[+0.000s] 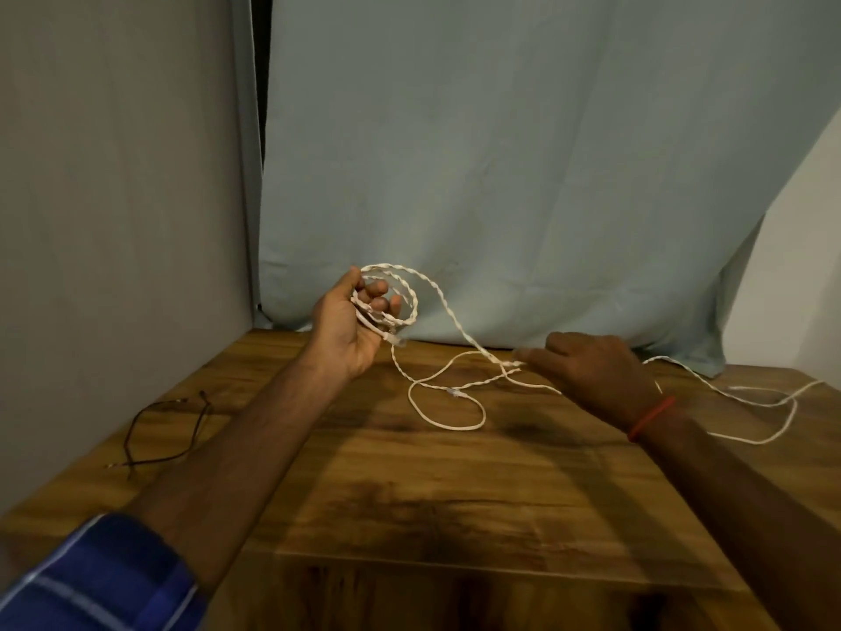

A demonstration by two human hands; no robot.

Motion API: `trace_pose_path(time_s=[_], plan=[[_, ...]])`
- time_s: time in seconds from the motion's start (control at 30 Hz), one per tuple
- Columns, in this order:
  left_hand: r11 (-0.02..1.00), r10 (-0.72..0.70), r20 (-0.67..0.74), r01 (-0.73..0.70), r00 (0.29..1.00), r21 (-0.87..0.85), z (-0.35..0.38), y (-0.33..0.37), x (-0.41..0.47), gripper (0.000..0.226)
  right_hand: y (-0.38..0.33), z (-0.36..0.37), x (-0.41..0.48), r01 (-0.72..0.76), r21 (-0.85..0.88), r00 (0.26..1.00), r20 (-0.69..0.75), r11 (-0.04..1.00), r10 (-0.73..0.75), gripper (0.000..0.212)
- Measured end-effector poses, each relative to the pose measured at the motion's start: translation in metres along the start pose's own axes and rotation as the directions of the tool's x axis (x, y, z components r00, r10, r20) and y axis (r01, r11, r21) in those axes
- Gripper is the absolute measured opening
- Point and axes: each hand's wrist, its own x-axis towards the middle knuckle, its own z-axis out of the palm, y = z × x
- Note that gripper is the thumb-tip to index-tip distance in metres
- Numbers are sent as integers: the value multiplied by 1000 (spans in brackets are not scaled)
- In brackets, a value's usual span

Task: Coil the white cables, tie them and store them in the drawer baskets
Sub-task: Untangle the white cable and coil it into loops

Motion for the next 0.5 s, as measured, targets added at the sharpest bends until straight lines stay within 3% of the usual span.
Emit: trace_pose_path(time_s=[0.07, 0.13, 0.3, 0.4, 0.5], plan=[[996, 41, 23, -43, 999, 78, 5, -6, -3, 39, -10, -4, 10, 127, 76, 990, 44, 989, -130, 29], [985, 99, 76, -108, 992, 134, 8, -12, -4, 30, -23, -9, 25, 199, 193, 972, 83, 961, -218, 33], [842, 249, 248, -336, 936, 421, 16, -25, -17, 35, -51, -35, 63, 250, 263, 960, 60, 932, -275, 37], [749, 257, 341, -409, 904, 522, 21, -31, -32, 34, -56, -52, 81, 223, 289, 974, -36, 931, -222, 32], [708, 214, 399, -423, 892, 565, 21, -35, -43, 43, -53, -63, 95, 71, 359, 994, -105, 931, -35, 27]])
